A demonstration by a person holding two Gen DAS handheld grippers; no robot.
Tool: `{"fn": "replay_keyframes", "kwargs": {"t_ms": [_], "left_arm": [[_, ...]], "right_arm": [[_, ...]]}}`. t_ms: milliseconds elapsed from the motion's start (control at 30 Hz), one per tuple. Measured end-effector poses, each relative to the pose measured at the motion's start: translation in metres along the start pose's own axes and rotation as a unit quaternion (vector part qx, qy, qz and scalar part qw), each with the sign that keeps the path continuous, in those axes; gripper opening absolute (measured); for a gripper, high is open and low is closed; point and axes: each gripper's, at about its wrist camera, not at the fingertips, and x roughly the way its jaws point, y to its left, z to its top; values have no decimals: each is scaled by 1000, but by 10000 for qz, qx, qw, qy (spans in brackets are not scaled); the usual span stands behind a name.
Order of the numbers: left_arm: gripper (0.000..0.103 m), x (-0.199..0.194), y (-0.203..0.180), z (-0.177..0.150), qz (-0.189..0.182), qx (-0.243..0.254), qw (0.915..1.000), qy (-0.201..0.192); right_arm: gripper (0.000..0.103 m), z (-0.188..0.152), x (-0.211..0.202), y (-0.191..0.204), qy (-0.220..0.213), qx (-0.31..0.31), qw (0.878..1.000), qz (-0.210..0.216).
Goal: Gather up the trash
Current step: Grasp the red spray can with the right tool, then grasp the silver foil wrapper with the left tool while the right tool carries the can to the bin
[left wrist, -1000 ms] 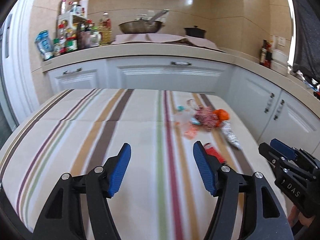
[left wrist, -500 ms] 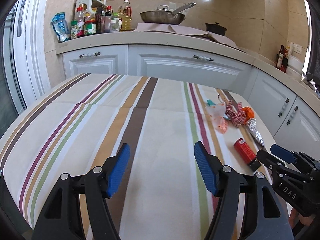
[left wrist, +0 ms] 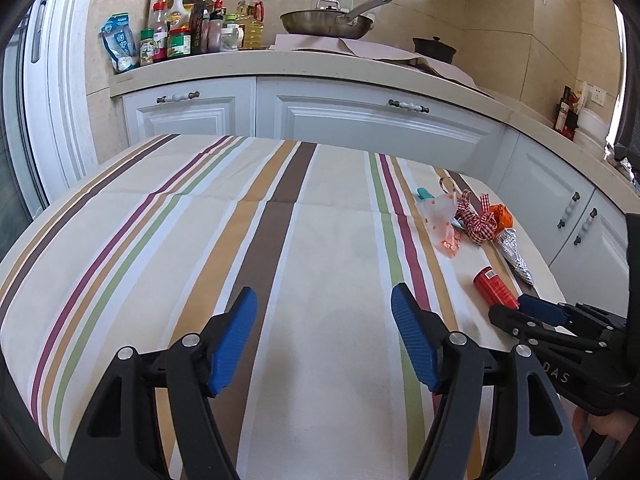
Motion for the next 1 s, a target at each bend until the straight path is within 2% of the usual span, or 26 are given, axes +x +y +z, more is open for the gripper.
{"fn": "replay_keyframes", "kwargs": {"t_ms": [67,233,567,800,1000], "left_arm": [[68,1,0,0,10,1,10000,7],[69,3,0,-1,57,-2,10000,60],[69,8,-14,-2,-21,100,9998,172],[69,9,-54,-1,-289,418,9985,214],[69,15,-96,3,-540,668,9959,280]], "right_arm": [[23,0,3,0,86,-12,10000,18],[23,-1,2,3,38,-97,9999,27],[23,0,-33,-6,-621,-184,9977,-194],[23,-4,-55,-38,-894,-14,9948,-478],[23,-10,-70,-84,-1059,353,9912,-714]]}}
